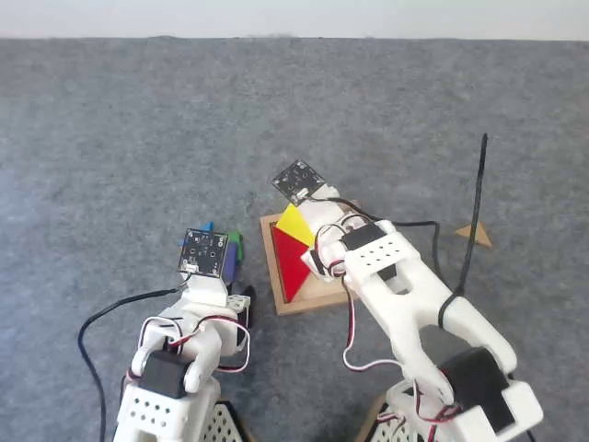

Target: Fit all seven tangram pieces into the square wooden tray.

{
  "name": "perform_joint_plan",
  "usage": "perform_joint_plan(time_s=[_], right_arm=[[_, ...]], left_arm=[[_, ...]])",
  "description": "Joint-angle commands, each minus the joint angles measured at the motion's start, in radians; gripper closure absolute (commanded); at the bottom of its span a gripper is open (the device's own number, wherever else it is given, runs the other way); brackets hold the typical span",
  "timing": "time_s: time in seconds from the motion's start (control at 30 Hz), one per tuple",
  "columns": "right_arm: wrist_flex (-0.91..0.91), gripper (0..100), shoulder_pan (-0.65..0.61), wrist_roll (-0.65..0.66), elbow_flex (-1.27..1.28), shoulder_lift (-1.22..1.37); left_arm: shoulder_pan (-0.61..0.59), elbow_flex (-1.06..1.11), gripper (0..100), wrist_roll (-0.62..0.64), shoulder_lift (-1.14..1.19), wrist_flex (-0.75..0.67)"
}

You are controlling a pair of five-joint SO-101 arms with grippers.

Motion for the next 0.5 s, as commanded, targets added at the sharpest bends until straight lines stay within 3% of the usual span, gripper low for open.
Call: perform_joint_plan(time_s=[0.0,0.23,0.47], right_arm=[[-0.016,82.0,-0.007,0.014,-0.009,0.013],[-0.042,82.1,-0.001,0.041,-0.014,0.073],[-0.036,82.1,0.082,0.041,-0.083,0.131]], left_arm=[[0.002,-0.012,89,0.006,-0.017,0.002],[0.002,-0.012,89,0.006,-0.017,0.002],[0.002,-0.012,89,0.006,-0.017,0.002]])
